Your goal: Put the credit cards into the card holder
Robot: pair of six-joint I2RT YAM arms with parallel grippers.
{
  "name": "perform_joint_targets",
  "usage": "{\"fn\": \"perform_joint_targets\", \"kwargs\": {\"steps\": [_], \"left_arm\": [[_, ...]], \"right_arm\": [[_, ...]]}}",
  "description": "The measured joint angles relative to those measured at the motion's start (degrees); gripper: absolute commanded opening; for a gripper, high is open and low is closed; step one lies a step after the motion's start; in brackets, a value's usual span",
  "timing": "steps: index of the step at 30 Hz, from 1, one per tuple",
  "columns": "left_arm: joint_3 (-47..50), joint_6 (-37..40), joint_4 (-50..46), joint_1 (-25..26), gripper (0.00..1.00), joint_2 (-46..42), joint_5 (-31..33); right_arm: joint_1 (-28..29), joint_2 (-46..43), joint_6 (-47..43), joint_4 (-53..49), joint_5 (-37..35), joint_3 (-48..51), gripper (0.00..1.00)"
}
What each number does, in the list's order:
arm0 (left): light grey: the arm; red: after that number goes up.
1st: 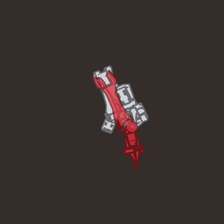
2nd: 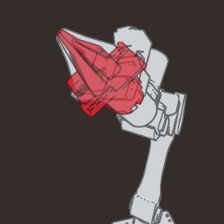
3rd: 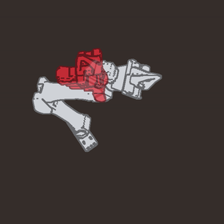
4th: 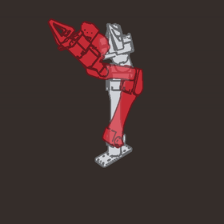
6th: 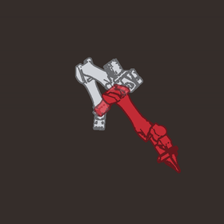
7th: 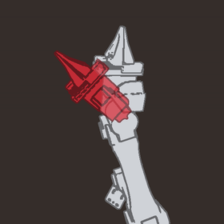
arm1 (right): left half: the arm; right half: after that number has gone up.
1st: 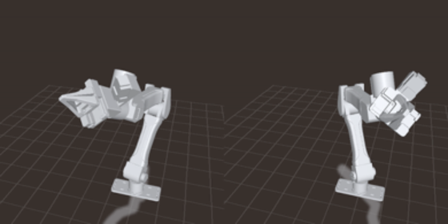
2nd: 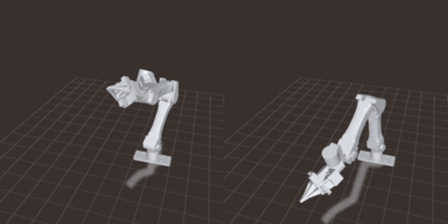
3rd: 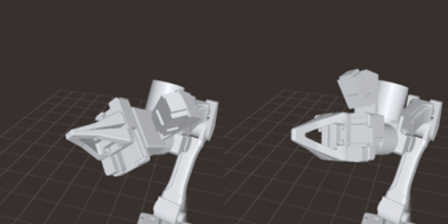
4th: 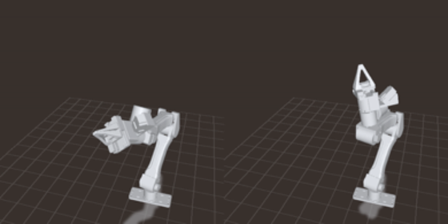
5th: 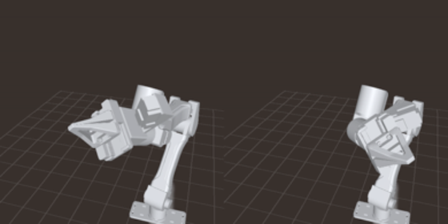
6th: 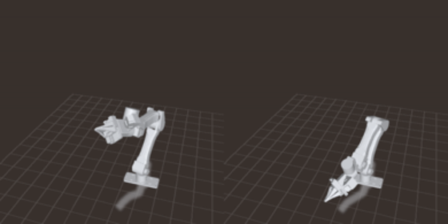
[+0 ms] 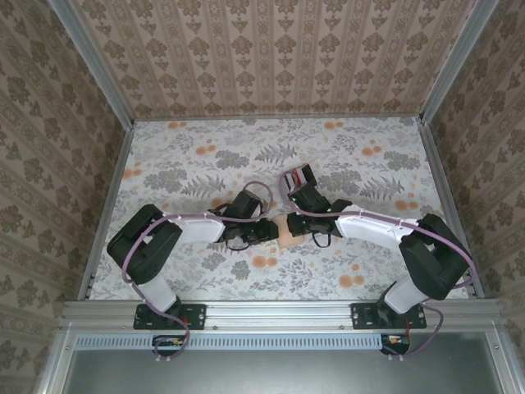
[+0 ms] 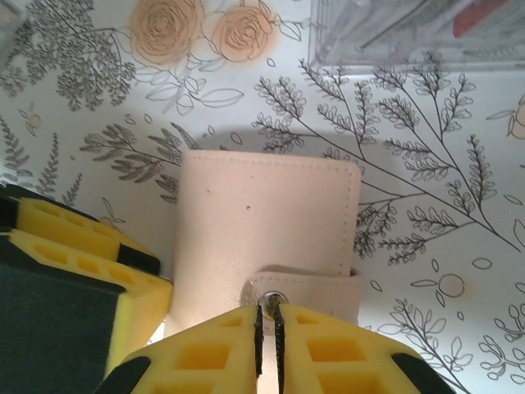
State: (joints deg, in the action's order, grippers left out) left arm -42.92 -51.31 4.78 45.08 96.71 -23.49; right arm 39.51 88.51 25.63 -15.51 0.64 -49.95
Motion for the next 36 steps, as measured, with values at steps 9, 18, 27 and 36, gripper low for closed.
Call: {"fn": "perform_joint_targets", "kwargs": {"steps": [9,18,27,36], "left_arm": [[-0.37,0.0,0.0,0.0,0.29,0.33,-0.15],[-0.37,0.02,0.0,-0.11,0.3,0.33,-0.15],[-0.37,0.26,0.22,-0.55,0.3,0.76,-0.98],[0.57,1.31,0.2,-1.66,0.34,-0.48,-0.81]], "right_arm": [[0.0,5.62,-0.37,-1.09,1.18,-3.69,0.14],[0.02,8.85,-0.46,-1.66,1.36,-6.62,0.14],[0.02,6.71,-1.64,-6.19,1.27,-6.91,0.16],[-0.04,2.34,-3.28,-10.36,-2.25,-10.25,0.24]]}}
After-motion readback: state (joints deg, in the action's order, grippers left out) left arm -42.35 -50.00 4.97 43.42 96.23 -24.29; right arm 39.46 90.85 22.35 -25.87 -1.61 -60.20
